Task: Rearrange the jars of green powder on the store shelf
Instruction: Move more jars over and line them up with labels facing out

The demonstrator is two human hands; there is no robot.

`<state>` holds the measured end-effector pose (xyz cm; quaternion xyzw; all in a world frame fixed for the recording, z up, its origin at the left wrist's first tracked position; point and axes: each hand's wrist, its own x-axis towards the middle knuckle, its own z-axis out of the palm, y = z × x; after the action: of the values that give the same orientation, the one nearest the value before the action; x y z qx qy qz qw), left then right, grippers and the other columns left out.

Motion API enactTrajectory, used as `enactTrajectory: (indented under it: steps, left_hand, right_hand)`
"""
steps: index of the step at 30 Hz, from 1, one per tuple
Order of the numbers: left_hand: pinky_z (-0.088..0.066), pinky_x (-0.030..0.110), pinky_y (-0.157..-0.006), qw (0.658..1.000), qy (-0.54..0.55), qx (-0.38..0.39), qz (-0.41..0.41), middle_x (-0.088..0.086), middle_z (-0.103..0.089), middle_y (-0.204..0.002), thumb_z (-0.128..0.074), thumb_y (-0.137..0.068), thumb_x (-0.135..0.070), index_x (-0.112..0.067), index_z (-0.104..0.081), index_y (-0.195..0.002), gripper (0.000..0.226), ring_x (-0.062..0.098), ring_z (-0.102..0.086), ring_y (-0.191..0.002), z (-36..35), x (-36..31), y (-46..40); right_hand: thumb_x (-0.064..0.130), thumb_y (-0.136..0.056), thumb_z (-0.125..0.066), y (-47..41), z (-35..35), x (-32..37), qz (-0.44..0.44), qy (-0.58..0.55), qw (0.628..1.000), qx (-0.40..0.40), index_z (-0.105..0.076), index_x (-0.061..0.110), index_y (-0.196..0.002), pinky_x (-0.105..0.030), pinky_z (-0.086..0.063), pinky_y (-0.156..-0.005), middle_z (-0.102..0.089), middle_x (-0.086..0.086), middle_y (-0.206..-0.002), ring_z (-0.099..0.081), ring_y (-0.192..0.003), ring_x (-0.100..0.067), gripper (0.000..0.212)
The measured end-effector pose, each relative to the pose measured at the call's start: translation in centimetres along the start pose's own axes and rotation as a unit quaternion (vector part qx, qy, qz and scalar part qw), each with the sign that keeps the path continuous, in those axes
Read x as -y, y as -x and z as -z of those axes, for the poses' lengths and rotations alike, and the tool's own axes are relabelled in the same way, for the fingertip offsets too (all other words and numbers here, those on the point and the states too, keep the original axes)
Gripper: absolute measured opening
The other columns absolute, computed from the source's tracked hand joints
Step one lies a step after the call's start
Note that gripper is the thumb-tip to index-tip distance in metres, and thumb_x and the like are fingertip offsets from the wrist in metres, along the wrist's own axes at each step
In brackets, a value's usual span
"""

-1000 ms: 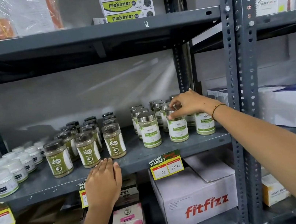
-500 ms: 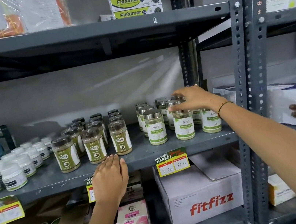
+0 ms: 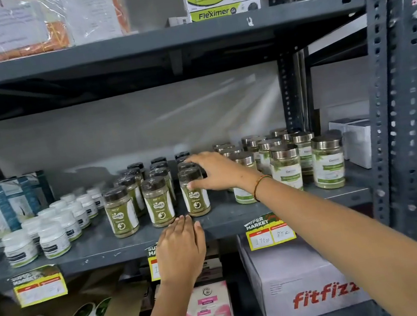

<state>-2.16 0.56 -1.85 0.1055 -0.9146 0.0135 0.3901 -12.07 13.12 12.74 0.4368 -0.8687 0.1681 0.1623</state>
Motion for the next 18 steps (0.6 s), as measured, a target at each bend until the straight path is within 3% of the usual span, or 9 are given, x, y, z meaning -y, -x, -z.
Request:
enactTrajectory:
  steps: [7,18]
  left_hand:
    - [-0.05,0.036,-0.091,1.0,0.003,-0.002,0.002,0.01,-0.072,-0.107,-0.042,-0.095,-0.036,-0.007,-0.072,-0.107,0.043,0.022,-0.067,-0.102,0.0,0.0,0.0]
    - [-0.051,0.036,-0.089,1.0,0.01,-0.019,-0.001,0.01,-0.073,-0.104,-0.043,-0.094,-0.035,-0.006,-0.073,-0.104,0.043,0.023,-0.068,-0.099,0.0,-0.1,-0.1]
  right_hand:
    - [0.044,-0.082,-0.074,-1.3,-1.3,0.1,-0.041,-0.047,0.998,0.017,-0.049,0.018,-0.14,-0.038,-0.044,-0.102,-0.055,-0.009,-0.144,-0.053,-0.129,-0.028,0.069]
    - [0.047,-0.078,-0.078,-1.2,-0.9,-0.6,-0.051,-0.06,0.997,0.017,-0.052,0.015,-0.138,-0.039,-0.046,-0.103,-0.056,-0.009,-0.143,-0.052,-0.13,-0.026,0.073]
